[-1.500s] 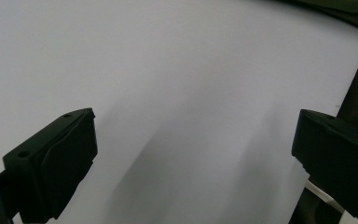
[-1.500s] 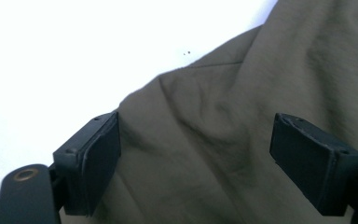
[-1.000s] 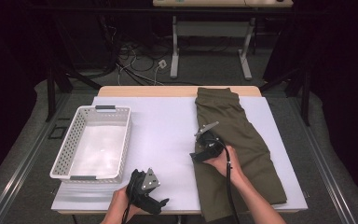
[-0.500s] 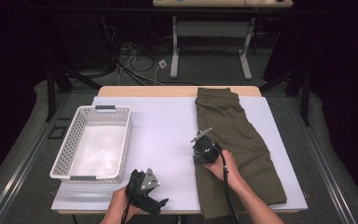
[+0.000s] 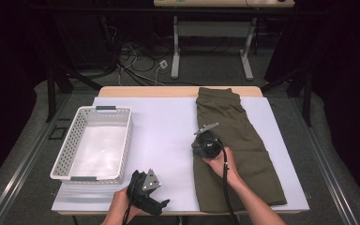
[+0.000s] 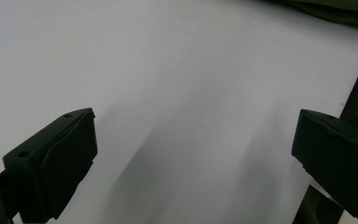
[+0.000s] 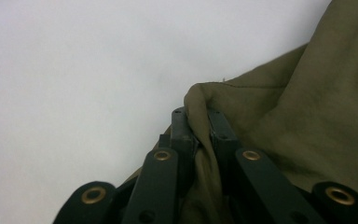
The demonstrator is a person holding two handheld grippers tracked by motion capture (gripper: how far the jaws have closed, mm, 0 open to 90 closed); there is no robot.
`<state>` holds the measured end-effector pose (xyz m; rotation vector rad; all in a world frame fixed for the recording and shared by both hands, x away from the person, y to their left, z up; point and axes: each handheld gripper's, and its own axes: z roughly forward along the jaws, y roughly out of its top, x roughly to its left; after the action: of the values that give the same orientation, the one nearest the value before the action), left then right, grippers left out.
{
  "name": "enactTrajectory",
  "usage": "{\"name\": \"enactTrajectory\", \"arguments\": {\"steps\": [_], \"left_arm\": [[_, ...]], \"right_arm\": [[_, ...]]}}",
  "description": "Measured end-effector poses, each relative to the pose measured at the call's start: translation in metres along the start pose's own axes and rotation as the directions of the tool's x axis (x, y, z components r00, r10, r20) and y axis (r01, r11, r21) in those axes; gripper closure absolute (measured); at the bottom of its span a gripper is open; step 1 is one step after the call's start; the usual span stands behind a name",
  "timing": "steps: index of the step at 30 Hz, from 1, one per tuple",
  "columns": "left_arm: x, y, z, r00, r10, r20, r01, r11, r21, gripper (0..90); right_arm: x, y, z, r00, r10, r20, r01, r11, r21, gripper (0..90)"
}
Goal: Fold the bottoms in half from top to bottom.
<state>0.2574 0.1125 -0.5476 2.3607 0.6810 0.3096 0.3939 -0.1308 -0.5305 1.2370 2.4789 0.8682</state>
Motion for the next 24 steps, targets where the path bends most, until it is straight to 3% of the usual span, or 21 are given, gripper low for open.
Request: {"name": "enactTrajectory", "arguments": {"steps": [1, 4, 5, 9, 13, 14, 16, 17, 20, 24], "left_arm": [[0.000, 0.000, 0.000, 1.0000, 0.003, 0.003, -0.003, 1.0000, 0.007, 0.0], [0.000, 0.000, 0.001, 1.0000, 0.000, 0.000, 0.000, 1.0000, 0.002, 0.0], [0.001, 0.000, 0.001, 1.0000, 0.000, -0.001, 0.000, 1.0000, 0.001, 0.0], [0.001, -0.001, 0.000, 1.0000, -0.005, -0.002, 0.005, 1.0000, 0.000, 0.0], [0.001, 0.000, 0.002, 1.0000, -0.003, 0.001, 0.003, 0.9999, 0.013, 0.0], [0.001, 0.000, 0.003, 1.0000, -0.007, 0.004, 0.007, 0.9999, 0.015, 0.0], [0.001, 0.000, 0.003, 1.0000, -0.004, 0.005, 0.004, 0.9997, 0.025, 0.0], [0.001, 0.000, 0.003, 1.0000, -0.006, 0.003, 0.006, 0.9998, 0.021, 0.0], [0.003, 0.003, 0.004, 0.9999, -0.012, -0.003, 0.012, 0.9998, 0.017, 0.0], [0.007, 0.013, 0.005, 0.9994, -0.032, -0.012, 0.032, 0.9994, 0.015, 0.0]], "right_arm": [[0.000, 0.001, 0.002, 0.9999, 0.016, 0.000, -0.016, 1.000, -0.023, 84.1], [0.000, 0.008, 0.002, 0.9994, 0.030, -0.014, -0.030, 0.999, -0.012, 84.1], [0.001, 0.010, 0.005, 0.9991, 0.036, -0.021, -0.037, 0.999, -0.037, 84.1], [0.011, 0.013, 0.004, 0.9990, 0.012, -0.043, -0.015, 0.998, -0.053, 84.1], [0.013, 0.010, 0.004, 0.9989, -0.016, -0.045, 0.015, 1.000, -0.015, 82.5], [0.012, 0.009, 0.004, 0.9987, -0.007, -0.051, 0.008, 1.000, 0.008, 79.5], [0.009, 0.007, 0.002, 0.9979, -0.046, -0.046, 0.047, 0.999, 0.010, 63.1], [0.008, 0.007, 0.000, 0.9977, -0.049, -0.047, 0.049, 0.999, 0.004, 52.3], [0.003, 0.004, -0.016, 0.9980, -0.047, -0.043, 0.046, 0.998, -0.042, 32.1], [-0.011, -0.002, -0.037, 0.9975, -0.045, -0.054, 0.040, 0.995, -0.087, 25.1]]}}
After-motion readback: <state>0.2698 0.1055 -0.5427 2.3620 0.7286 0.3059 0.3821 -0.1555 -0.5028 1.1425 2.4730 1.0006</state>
